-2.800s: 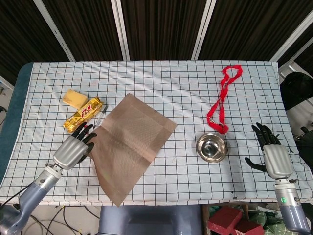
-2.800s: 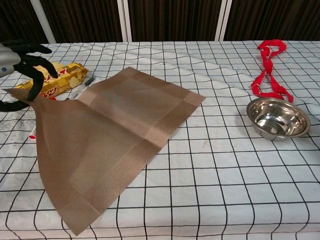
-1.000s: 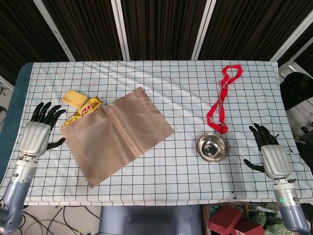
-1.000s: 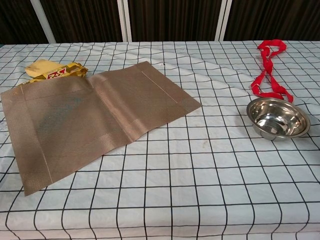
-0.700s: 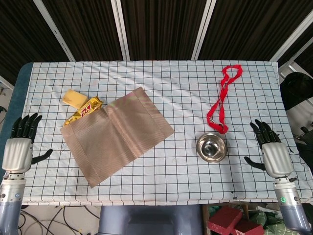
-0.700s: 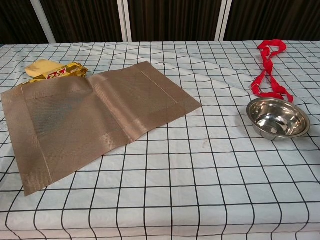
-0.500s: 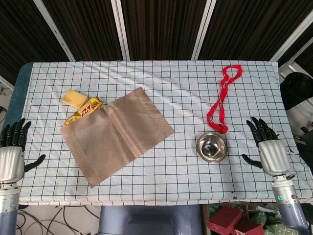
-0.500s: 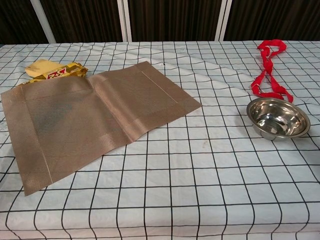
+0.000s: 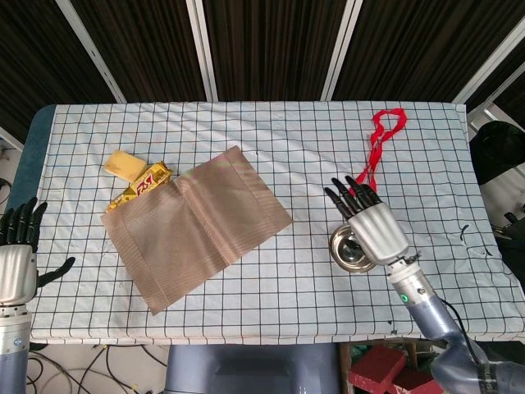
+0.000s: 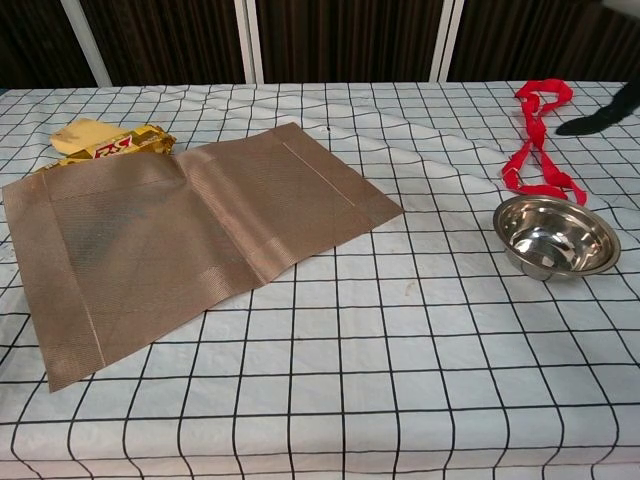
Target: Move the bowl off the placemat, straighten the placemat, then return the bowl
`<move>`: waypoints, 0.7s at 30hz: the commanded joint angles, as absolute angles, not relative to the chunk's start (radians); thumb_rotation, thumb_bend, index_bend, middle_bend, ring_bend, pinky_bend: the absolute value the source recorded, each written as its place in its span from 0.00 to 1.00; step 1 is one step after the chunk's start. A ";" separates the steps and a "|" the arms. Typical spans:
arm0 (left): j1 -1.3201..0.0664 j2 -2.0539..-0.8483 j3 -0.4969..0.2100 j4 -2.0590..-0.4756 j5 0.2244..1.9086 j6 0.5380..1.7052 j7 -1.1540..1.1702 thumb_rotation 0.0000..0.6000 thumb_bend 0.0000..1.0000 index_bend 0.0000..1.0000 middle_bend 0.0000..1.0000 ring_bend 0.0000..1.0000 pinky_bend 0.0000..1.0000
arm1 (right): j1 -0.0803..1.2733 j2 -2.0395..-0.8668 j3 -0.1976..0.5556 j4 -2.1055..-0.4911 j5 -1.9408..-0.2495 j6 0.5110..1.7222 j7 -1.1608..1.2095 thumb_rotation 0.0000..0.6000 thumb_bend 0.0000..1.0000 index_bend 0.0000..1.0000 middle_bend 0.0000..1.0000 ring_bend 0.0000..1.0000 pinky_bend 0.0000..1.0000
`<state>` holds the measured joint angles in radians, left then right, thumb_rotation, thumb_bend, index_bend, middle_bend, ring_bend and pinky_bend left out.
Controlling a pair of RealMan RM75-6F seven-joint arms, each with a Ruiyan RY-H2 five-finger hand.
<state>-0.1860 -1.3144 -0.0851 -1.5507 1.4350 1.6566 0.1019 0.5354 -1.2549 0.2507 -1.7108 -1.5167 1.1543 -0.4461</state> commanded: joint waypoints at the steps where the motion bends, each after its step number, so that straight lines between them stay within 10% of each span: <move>1: -0.186 -1.313 -0.087 -1.547 1.440 1.646 0.092 1.00 0.02 0.01 0.00 0.00 0.00 | 0.631 -1.340 0.291 -1.672 -1.436 1.054 -0.552 1.00 0.03 0.17 0.06 0.04 0.19; 21: -0.191 -1.324 -0.119 -1.540 1.437 1.597 0.078 1.00 0.02 0.01 0.00 0.00 0.00 | 0.802 -1.591 0.276 -1.359 -1.230 0.912 -0.595 1.00 0.01 0.19 0.07 0.05 0.19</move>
